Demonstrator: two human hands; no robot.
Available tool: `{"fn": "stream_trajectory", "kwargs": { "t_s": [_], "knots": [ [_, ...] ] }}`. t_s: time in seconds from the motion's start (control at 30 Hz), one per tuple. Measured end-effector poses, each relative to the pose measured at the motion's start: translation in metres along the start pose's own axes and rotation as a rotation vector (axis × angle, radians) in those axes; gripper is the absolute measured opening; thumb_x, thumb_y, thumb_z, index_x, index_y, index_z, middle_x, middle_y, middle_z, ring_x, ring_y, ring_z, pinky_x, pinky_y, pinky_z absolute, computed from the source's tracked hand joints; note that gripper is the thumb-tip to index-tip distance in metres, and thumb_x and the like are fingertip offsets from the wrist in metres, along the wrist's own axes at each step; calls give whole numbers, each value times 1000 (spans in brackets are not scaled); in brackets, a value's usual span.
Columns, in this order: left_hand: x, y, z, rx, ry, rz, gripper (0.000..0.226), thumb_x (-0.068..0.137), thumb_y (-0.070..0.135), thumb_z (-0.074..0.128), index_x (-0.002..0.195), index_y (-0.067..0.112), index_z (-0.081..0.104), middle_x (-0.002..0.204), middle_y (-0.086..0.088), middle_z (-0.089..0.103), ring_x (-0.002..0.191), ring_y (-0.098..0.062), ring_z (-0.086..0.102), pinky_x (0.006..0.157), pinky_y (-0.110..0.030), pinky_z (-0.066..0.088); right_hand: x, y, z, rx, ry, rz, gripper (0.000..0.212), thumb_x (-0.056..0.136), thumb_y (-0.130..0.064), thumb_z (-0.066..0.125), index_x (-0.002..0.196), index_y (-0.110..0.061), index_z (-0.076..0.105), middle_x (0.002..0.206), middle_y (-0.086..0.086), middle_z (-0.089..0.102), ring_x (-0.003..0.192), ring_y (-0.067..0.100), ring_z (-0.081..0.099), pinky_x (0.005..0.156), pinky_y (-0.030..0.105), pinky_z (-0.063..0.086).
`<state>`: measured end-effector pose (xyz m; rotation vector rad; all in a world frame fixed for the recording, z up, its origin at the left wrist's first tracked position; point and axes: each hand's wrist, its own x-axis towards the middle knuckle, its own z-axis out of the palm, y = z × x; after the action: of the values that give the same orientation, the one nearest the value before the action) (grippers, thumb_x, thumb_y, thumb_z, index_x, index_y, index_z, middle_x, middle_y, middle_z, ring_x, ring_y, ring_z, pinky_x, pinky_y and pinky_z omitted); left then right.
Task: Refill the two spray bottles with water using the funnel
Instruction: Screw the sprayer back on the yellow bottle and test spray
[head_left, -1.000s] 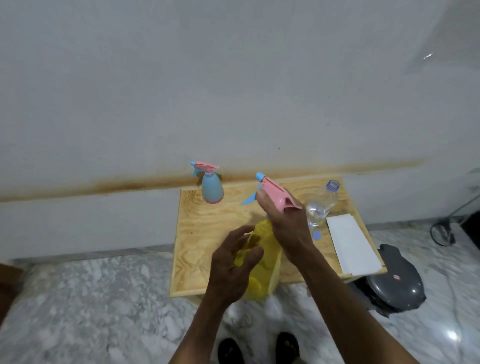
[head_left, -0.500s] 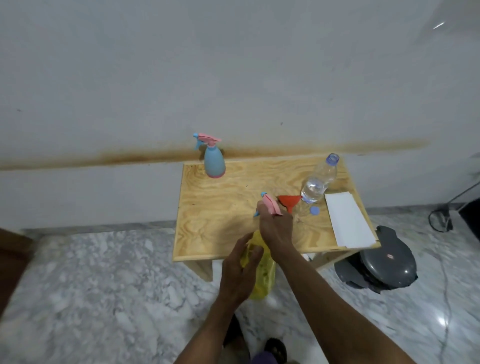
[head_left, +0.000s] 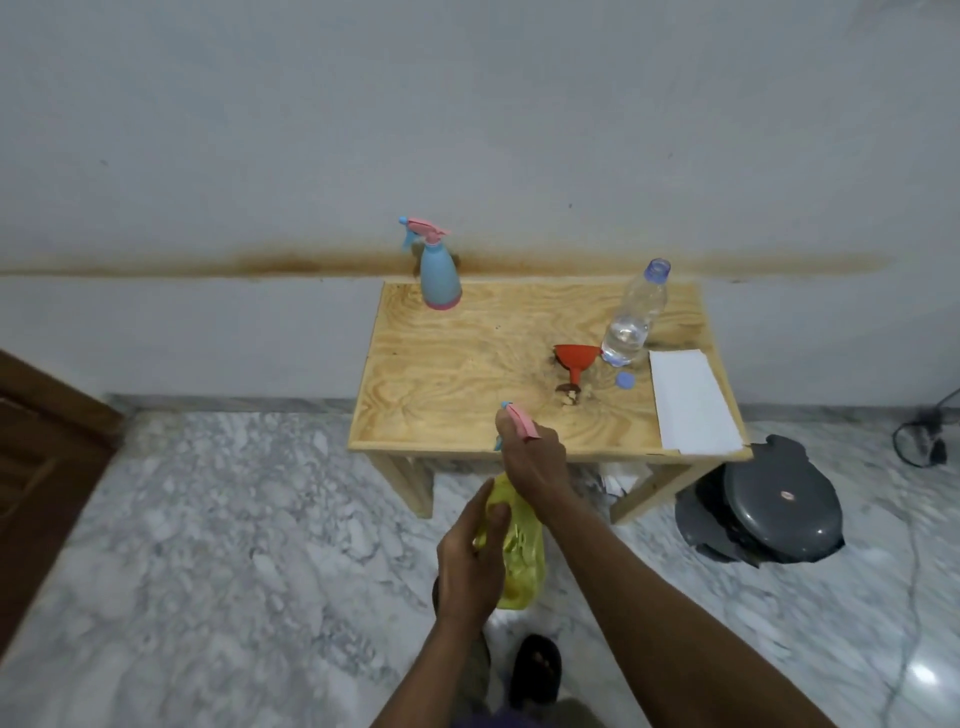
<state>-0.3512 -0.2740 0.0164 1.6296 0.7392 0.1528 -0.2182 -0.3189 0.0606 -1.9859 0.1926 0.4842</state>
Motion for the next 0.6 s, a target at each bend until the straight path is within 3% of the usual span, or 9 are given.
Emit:
{"fn": "stream_trajectory", "kwargs": {
  "t_s": [0.17, 0.3, 0.43, 0.5, 0.6],
  "knots": [
    [-15, -2, 9, -54, 0, 8, 45, 91, 53, 58, 132, 37, 62, 128, 6, 69, 120, -9, 63, 99, -38, 55, -12, 10, -5, -61, 49, -53, 43, 97, -48, 47, 76, -13, 59, 89, 18, 69, 86, 37, 62, 77, 42, 49],
    [-15, 8, 16, -75, -4, 24, 42, 94, 51, 60, 131, 31, 64, 126, 5, 70, 120, -11, 64, 100, -37, 54, -9, 7, -16, -124, 31, -104, 43, 98, -47, 44, 81, -10, 58, 98, 21, 66, 100, 42, 59, 79, 40, 45],
    [-10, 13, 22, -94, -16, 29, 39, 99, 30, 58, 135, 16, 63, 125, -1, 71, 114, -7, 66, 93, -25, 56, -1, 6, -20, -160, 38, -23, 54, 97, -49, 40, 101, -1, 65, 110, 21, 65, 109, 42, 56, 79, 35, 37],
    [-9, 12, 25, -97, -25, 25, 40, 99, 33, 58, 136, 18, 62, 120, -3, 73, 108, -10, 70, 89, -26, 57, 3, 5, -21, -174, -3, -25, 55, 95, -50, 38, 97, -3, 66, 106, 20, 66, 106, 41, 57, 79, 36, 38],
    [-11, 12, 27, -79, -6, 42, 46, 96, 53, 55, 134, 27, 62, 116, -2, 74, 106, -15, 70, 89, -31, 57, 6, 1, -18, -192, -70, -30, 49, 88, -53, 37, 82, -10, 59, 99, 19, 67, 100, 41, 58, 79, 39, 41]
  ]
}}
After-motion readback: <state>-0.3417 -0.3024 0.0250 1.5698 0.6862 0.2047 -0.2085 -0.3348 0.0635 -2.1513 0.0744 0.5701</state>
